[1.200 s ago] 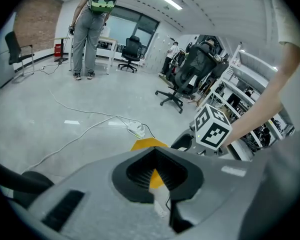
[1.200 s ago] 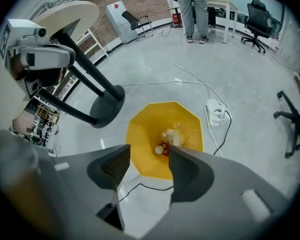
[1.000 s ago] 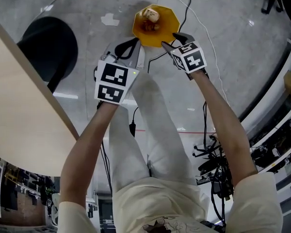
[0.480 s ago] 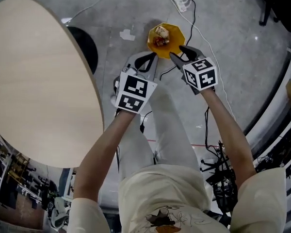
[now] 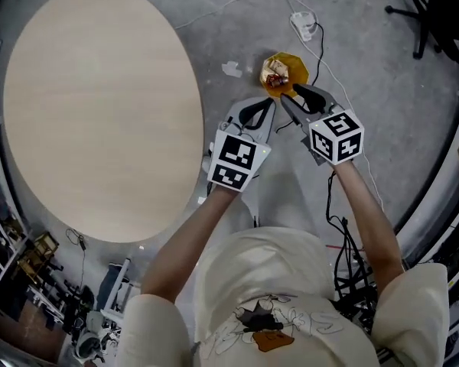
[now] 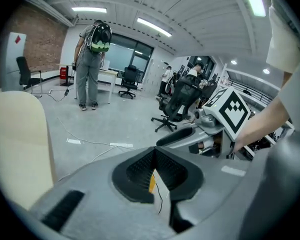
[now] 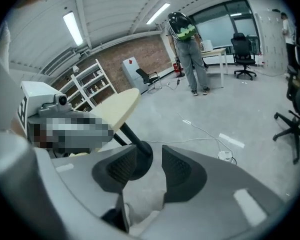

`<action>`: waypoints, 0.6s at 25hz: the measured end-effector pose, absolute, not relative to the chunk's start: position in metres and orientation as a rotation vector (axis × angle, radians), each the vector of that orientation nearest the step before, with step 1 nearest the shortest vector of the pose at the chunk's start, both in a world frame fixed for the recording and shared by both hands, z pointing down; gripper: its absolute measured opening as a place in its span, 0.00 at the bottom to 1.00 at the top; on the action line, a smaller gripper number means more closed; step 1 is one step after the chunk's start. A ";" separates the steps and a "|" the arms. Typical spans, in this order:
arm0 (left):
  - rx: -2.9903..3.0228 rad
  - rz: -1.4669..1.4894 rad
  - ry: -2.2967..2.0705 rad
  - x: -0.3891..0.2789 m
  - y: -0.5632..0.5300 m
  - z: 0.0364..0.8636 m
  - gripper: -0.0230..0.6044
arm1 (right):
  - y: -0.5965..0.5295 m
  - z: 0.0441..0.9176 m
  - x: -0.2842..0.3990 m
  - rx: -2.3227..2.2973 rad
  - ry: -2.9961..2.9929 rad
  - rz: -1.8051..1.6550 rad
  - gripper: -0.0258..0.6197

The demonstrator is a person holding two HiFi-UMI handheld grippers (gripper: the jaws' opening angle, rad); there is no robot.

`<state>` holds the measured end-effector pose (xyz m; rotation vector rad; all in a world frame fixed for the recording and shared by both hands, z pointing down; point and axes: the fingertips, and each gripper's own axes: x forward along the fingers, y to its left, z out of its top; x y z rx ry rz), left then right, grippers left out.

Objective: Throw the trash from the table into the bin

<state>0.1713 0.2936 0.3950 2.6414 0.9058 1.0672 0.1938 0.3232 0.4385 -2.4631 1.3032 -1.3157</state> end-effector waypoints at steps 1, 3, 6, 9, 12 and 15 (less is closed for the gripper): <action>2.646 1.050 0.908 0.162 0.292 0.384 0.04 | 0.319 0.425 0.185 -2.480 1.320 -1.292 0.29; 2.656 1.006 0.914 0.145 0.287 0.359 0.04 | 0.310 0.399 0.170 -2.515 1.352 -1.241 0.27; 2.676 0.917 0.913 0.124 0.277 0.319 0.04 | 0.298 0.358 0.153 -2.569 1.371 -1.156 0.19; 2.687 0.852 0.889 0.095 0.261 0.285 0.04 | 0.282 0.318 0.129 -2.600 1.383 -1.078 0.14; 2.690 0.791 0.862 0.065 0.244 0.254 0.04 | 0.263 0.279 0.105 -2.603 1.409 -0.993 0.13; 2.683 0.721 0.822 0.038 0.231 0.228 0.04 | 0.249 0.244 0.079 -2.624 1.446 -0.899 0.09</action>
